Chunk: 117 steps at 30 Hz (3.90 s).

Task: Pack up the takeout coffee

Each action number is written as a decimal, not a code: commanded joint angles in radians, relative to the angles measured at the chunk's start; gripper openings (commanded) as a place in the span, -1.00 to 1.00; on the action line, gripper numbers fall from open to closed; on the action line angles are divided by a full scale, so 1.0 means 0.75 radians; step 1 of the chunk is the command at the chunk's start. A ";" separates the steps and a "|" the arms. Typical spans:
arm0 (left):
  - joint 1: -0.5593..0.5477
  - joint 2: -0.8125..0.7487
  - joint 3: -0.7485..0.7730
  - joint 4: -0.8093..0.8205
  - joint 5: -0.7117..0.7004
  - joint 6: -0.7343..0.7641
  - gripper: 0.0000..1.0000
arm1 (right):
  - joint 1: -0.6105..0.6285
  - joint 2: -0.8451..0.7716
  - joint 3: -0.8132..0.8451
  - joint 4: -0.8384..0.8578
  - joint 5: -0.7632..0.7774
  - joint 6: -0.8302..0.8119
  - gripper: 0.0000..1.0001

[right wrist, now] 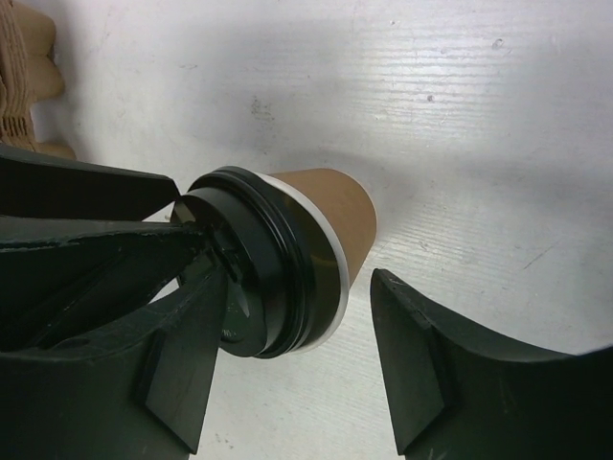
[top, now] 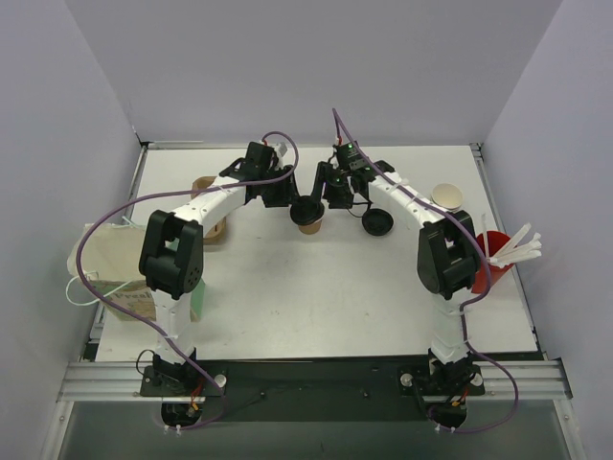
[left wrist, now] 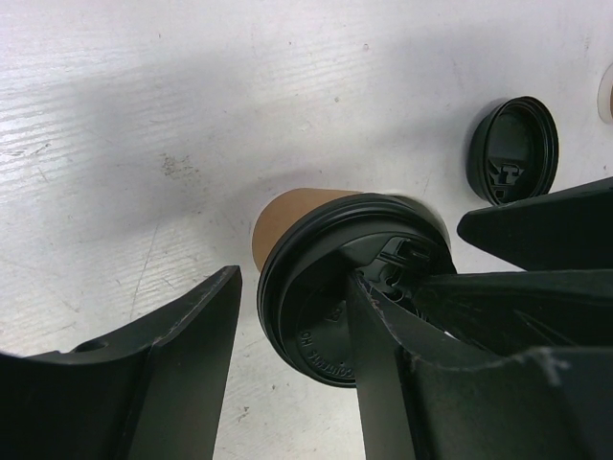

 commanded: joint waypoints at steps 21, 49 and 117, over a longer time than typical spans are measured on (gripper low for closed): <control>-0.027 -0.031 0.072 -0.029 0.018 -0.007 0.15 | 0.015 -0.047 -0.071 0.047 -0.036 0.104 -0.14; -0.059 -0.068 0.048 -0.005 0.028 -0.040 0.17 | 0.037 -0.045 -0.060 0.049 -0.026 0.139 -0.19; 0.008 -0.235 -0.251 0.044 -0.027 -0.026 0.07 | 0.015 -0.111 -0.339 0.323 -0.079 0.239 -0.38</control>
